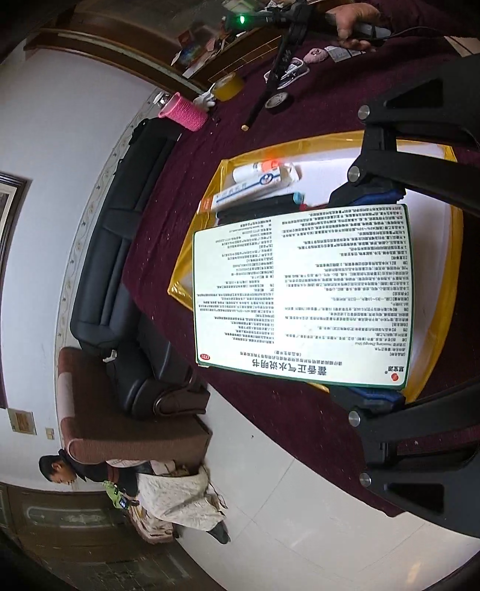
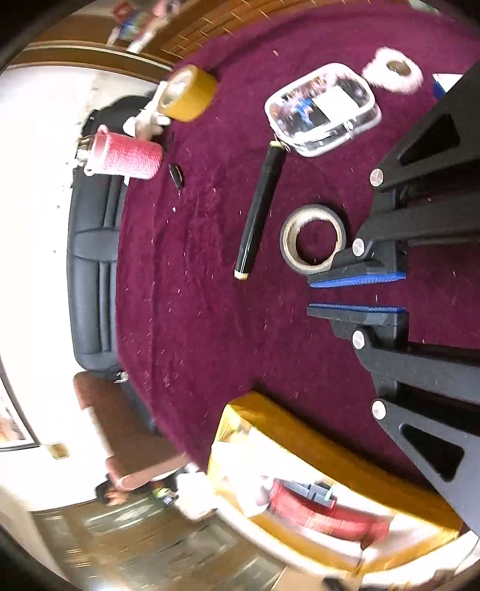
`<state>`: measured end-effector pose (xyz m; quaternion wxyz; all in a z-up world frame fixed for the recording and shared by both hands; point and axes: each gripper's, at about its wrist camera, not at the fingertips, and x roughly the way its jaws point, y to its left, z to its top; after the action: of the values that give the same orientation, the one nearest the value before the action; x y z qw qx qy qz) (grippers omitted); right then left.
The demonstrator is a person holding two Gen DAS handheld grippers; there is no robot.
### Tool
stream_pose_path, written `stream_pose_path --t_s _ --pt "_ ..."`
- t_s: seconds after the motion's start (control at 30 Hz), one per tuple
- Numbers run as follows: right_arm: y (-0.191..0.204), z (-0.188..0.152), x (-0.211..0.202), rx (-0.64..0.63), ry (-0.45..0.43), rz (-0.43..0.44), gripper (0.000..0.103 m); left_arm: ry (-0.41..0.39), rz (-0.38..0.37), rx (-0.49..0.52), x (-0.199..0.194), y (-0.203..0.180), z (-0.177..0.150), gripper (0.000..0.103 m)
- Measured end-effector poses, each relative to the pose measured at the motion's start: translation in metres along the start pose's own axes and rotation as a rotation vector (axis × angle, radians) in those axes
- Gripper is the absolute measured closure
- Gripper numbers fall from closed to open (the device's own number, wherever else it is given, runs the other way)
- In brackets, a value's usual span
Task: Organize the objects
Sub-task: 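Lower the leaflet over the tray with the left tool while the right grasps and lifts the tape roll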
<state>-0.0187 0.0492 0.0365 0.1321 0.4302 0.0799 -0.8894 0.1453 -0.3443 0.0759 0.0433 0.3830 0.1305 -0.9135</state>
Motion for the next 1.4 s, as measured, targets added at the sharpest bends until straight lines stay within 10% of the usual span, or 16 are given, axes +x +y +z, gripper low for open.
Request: stream_pose_path --t_s 0.07,0.13,0.27,0.6,1.0,1.4 --pt "0.002 0.001 0.02 -0.043 0.035 -0.036 0.054 0.005 0.005 -0.006 0.001 0.004 -0.001 0.033" --pt "0.001 0.002 0.038 -0.067 0.054 -0.063 0.055 0.01 0.005 -0.013 0.001 0.008 -0.003 0.033" --pt "-0.012 0.004 0.061 0.013 0.085 -0.048 0.092 0.007 0.015 -0.023 -0.003 0.014 -0.004 0.033" --pt "-0.004 -0.008 -0.005 0.074 -0.075 0.079 0.093 0.025 0.03 -0.012 0.005 0.017 -0.004 0.033" --pt "0.148 -0.003 -0.065 -0.158 -0.088 0.411 0.092 0.057 0.119 0.149 0.03 0.0 0.006 0.033" --pt "0.234 -0.022 0.0 -0.333 0.073 0.337 0.092 0.083 0.099 0.142 0.075 -0.001 0.038 0.027"
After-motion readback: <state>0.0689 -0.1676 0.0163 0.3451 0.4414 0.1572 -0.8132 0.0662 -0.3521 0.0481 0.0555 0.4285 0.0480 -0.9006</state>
